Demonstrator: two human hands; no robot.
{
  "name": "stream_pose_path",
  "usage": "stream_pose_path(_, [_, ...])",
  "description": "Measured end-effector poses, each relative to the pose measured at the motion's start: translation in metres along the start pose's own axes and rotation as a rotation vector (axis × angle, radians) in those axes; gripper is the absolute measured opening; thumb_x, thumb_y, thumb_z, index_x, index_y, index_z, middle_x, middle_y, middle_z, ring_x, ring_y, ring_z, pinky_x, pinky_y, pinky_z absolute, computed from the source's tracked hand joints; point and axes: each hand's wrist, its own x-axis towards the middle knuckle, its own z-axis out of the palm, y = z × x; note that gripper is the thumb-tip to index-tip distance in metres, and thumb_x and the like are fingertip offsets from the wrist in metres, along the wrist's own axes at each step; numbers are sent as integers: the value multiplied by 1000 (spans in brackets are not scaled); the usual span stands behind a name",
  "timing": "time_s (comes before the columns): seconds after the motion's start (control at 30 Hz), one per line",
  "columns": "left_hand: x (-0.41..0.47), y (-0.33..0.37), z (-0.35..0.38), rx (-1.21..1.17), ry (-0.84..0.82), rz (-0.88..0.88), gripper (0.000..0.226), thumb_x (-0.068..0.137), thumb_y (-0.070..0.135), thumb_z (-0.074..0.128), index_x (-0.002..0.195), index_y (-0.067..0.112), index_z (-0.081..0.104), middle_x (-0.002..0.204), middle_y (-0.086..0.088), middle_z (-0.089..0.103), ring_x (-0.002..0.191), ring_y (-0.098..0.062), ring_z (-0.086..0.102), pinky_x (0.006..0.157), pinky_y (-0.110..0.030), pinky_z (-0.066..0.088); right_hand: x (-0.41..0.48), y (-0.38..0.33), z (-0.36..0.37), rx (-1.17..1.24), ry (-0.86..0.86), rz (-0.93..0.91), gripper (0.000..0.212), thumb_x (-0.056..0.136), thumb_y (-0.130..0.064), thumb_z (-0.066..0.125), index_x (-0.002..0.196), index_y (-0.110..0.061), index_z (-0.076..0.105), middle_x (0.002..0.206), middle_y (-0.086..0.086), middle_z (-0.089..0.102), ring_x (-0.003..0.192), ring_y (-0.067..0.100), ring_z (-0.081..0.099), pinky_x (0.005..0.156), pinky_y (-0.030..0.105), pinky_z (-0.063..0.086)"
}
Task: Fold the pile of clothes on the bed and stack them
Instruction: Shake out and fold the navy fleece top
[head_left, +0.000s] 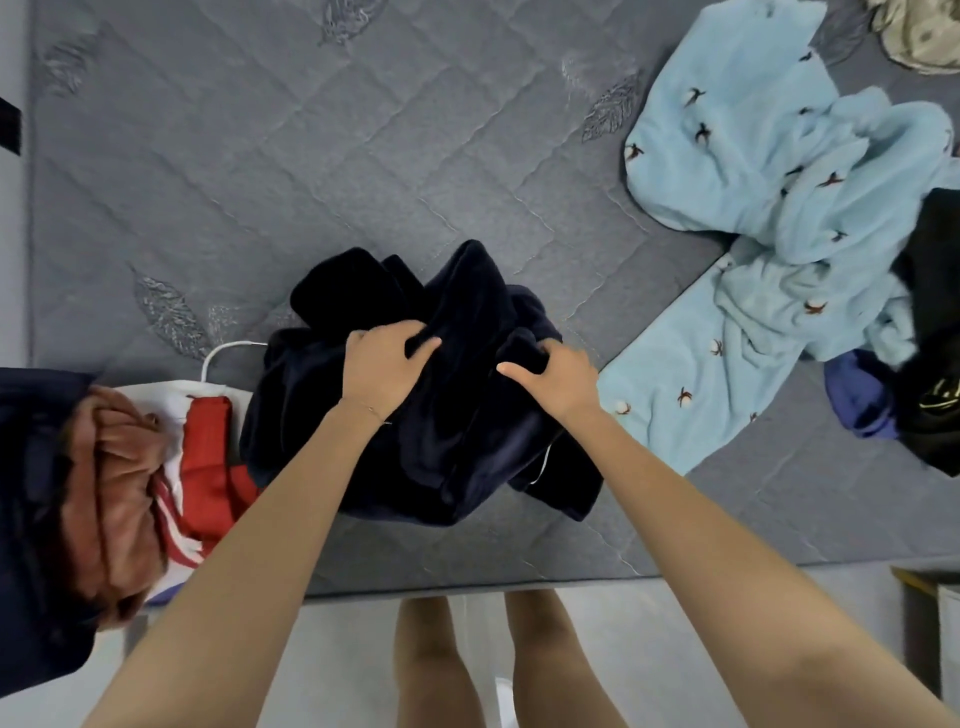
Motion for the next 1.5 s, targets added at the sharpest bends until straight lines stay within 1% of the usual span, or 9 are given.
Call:
stream_pose_path(0.1, [7, -12, -19, -374, 303, -132, 35, 94, 35, 60, 104, 3, 71, 103, -10, 73, 96, -23, 67, 92, -36, 50, -9, 1, -7, 126, 54, 54, 59, 80, -69, 62, 64, -15, 43, 60, -2, 50, 68, 21, 55, 63, 36, 42])
stream_pose_path(0.27, [11, -23, -64, -488, 534, -189, 20, 97, 16, 55, 78, 9, 55, 68, 14, 48, 61, 12, 45, 65, -12, 36, -16, 5, -19, 200, 113, 188, 51, 83, -66, 61, 77, -16, 52, 70, -3, 55, 73, 20, 55, 57, 33, 34])
stream_pose_path(0.47, [3, -20, -65, -579, 331, -128, 18, 100, 15, 54, 99, 4, 67, 96, 2, 68, 89, 10, 55, 87, -19, 46, -13, -15, -10, 242, 224, -36, 79, 82, -62, 65, 141, -13, 44, 140, 5, 48, 131, 22, 40, 110, 34, 31])
stream_pose_path(0.57, [-6, -11, -51, -649, 196, -142, 34, 99, 16, 56, 128, -2, 61, 129, -7, 62, 118, -8, 56, 106, -20, 41, -8, -43, -8, 319, 167, -175, 75, 88, -59, 59, 146, -14, 41, 149, 4, 41, 140, 19, 32, 117, 32, 24])
stream_pose_path(0.77, [-36, -3, -15, -540, -143, 132, 35, 96, 21, 60, 129, 9, 63, 128, 3, 63, 120, -7, 58, 110, -23, 38, 4, -92, 4, 606, -31, -86, 83, 89, -60, 56, 154, -17, 28, 157, -1, 33, 146, 14, 26, 119, 31, 22])
stream_pose_path(0.97, [-65, -14, 6, -193, -280, 325, 51, 93, 50, 39, 128, 23, 64, 104, 6, 71, 105, -13, 60, 112, -30, 22, 8, -105, 25, 572, -48, -119, 96, 69, -59, 79, 146, -21, 37, 135, -10, 52, 122, 6, 48, 107, 29, 40])
stream_pose_path(1.13, [-69, -27, 3, -241, -130, 322, 40, 96, 46, 47, 114, 21, 72, 97, 7, 70, 96, -10, 62, 105, -38, 40, 1, -86, 29, 507, 155, -147, 20, 88, -24, 72, 104, -13, 67, 94, -4, 70, 85, 7, 63, 81, 20, 49])
stream_pose_path(1.3, [-63, -51, -9, -213, 178, 26, 44, 99, 38, 39, 110, 11, 73, 117, -6, 65, 112, -20, 55, 103, -25, 36, -5, -52, 22, 528, 255, -47, 15, 97, -20, 58, 90, -8, 65, 82, -4, 65, 76, 5, 57, 69, 9, 39])
stream_pose_path(1.5, [-70, -56, -3, 78, -134, -64, 50, 97, 46, 52, 139, 19, 52, 121, -2, 61, 118, -27, 45, 99, -37, 31, -24, -22, 34, 505, 218, 120, 28, 100, -22, 54, 74, -11, 50, 67, -5, 50, 62, 7, 45, 69, 24, 34])
